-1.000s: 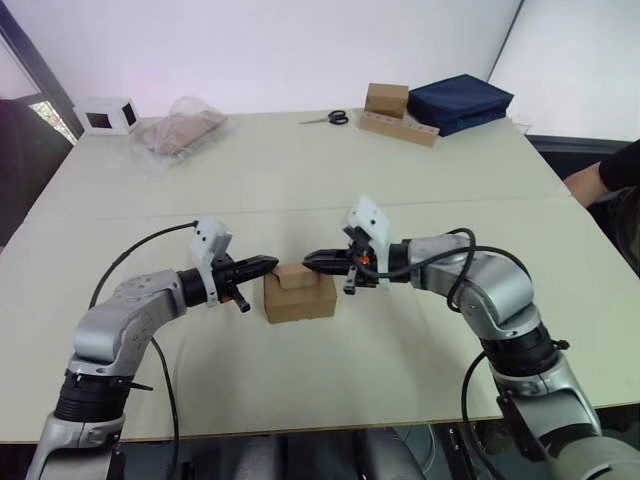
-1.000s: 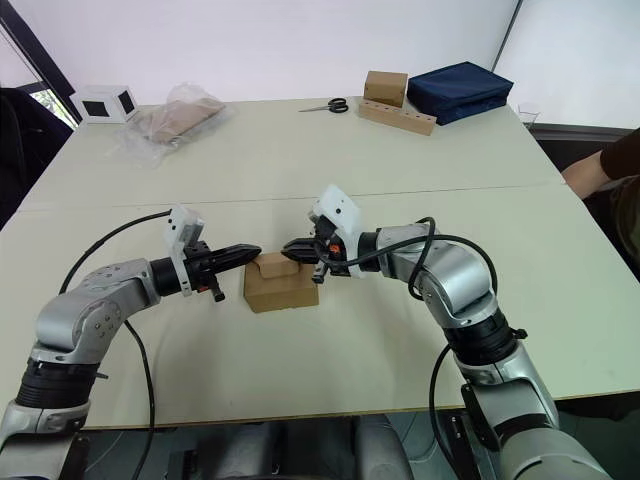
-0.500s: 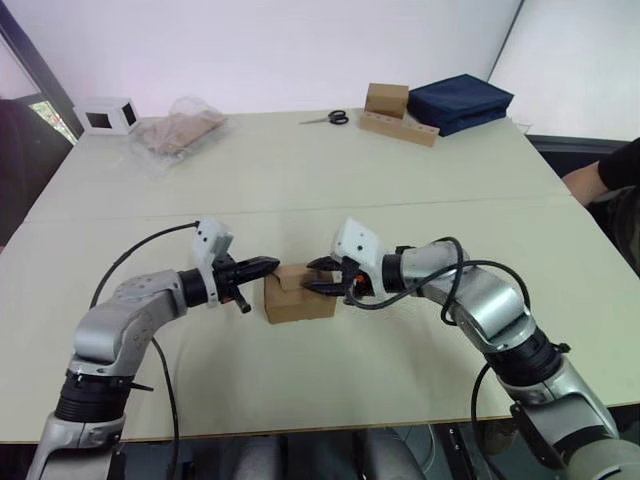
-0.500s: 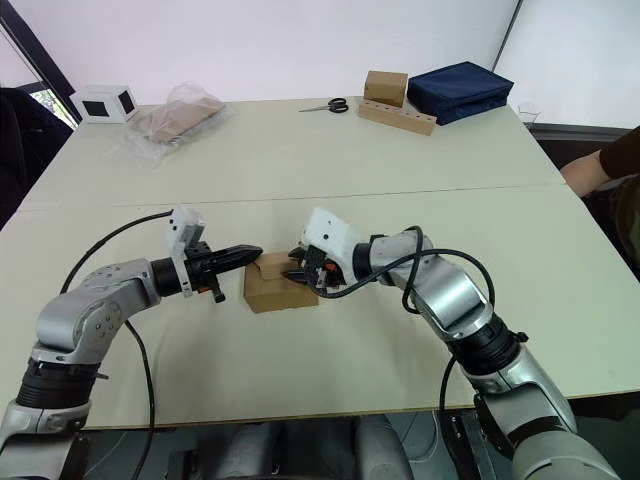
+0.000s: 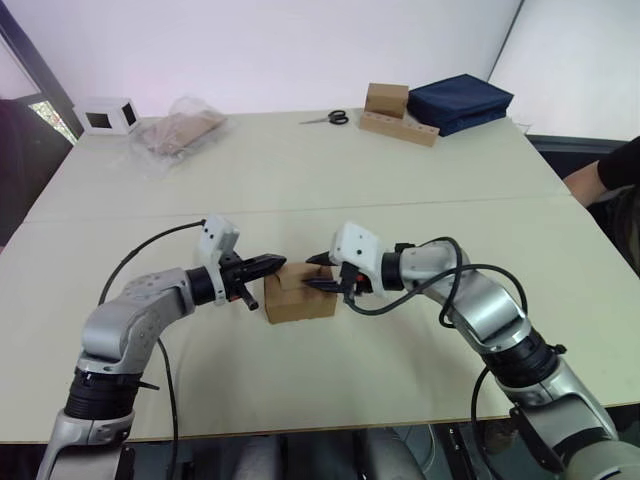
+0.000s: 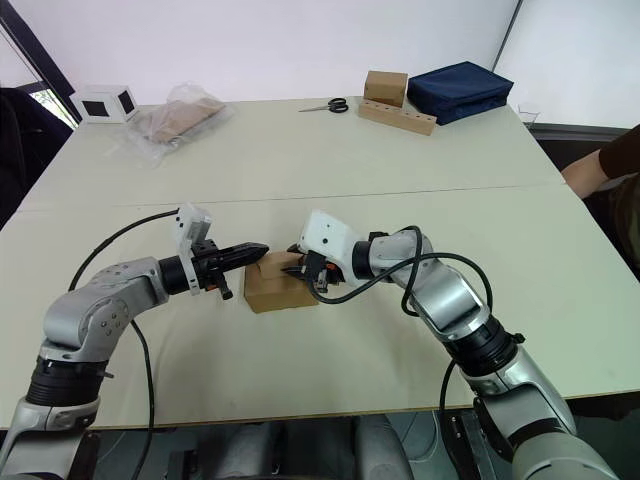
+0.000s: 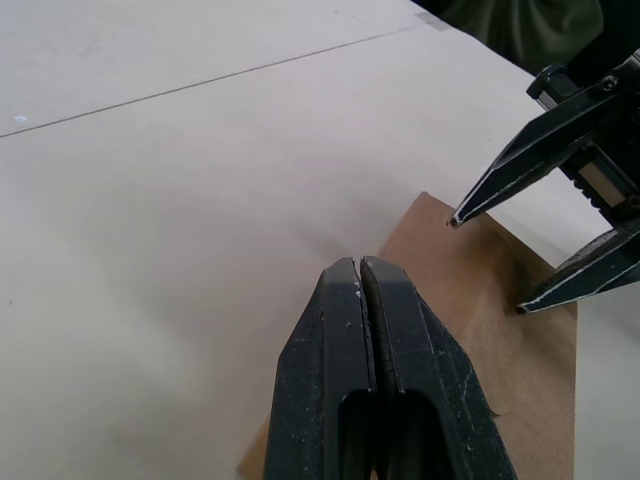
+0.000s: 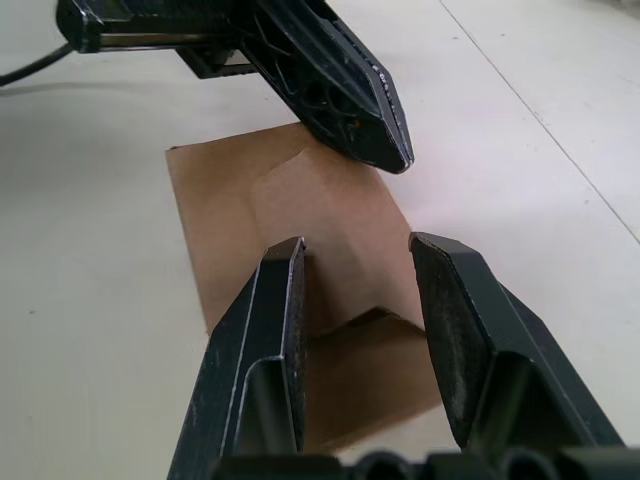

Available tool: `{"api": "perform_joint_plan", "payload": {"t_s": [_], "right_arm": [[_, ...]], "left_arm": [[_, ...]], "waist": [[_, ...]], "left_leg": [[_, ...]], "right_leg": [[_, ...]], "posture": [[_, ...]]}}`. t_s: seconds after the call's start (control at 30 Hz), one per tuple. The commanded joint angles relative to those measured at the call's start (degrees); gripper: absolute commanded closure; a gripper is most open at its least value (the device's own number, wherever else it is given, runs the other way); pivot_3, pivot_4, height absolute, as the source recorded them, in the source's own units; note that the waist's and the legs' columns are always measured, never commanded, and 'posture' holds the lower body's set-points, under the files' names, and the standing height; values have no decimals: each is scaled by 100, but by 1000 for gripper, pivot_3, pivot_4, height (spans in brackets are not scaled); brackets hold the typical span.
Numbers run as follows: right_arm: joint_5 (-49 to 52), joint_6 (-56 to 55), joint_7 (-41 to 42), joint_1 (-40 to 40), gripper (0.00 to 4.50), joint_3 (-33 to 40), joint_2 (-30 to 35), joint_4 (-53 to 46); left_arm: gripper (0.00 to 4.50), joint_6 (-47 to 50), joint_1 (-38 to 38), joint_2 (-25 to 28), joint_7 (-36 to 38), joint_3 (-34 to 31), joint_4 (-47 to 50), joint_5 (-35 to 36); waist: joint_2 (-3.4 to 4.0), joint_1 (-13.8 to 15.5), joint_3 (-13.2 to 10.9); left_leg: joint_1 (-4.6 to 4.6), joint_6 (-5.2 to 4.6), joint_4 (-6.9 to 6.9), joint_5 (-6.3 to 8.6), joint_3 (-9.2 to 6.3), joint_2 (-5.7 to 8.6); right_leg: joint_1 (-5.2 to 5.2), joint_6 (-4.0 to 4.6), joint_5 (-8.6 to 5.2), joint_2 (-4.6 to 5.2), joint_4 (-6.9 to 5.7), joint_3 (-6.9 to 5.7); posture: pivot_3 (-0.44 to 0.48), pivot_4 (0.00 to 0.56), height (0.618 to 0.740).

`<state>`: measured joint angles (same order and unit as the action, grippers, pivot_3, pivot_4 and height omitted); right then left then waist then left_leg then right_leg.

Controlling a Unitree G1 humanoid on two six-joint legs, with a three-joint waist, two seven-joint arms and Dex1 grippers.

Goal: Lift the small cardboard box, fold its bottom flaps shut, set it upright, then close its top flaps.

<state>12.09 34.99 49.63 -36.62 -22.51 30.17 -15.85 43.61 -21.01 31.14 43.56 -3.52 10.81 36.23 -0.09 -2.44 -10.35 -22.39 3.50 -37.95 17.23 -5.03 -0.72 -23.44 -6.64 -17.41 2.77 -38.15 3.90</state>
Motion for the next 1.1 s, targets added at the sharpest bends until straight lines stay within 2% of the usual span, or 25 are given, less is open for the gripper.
{"api": "perform_joint_plan", "payload": {"t_s": [0.03, 0.33, 0.8, 1.1], "right_arm": [[-16, -141, 150, 49, 2849, 34, 80, -305], [-678, -480, -71, -41, 2849, -157, -34, 146], [-1053, -689, -241, -52, 2849, -107, -200, 423], [-180, -142, 177, 200, 2849, 295, -318, -38]], "left_arm": [[4500, 11, -58, -10, 11, -63, -5, 47], [4500, -58, 84, 16, 97, 50, -26, -47], [4500, 74, 126, -38, -9, 24, 119, 72], [4500, -13, 101, 114, 53, 190, 261, -105]], "waist": [[0, 1, 0], [-1, 0, 0], [-1, 9, 2], [-1, 12, 2]], "left_leg": [[0, 0, 0, 0, 0, 0], [1, 4, 0, -2, 0, 0], [3, 3, -1, -2, -1, 0], [2, 2, -1, -1, -1, 0]], "right_leg": [[0, 0, 0, 0, 0, 0], [0, 0, 0, 0, 0, 0], [4, 0, 0, 1, -1, 0], [4, 0, 0, 1, 0, 0]], "posture": [[0, 150, 740], [0, 150, 740], [0, 150, 740], [0, 150, 740]]}}
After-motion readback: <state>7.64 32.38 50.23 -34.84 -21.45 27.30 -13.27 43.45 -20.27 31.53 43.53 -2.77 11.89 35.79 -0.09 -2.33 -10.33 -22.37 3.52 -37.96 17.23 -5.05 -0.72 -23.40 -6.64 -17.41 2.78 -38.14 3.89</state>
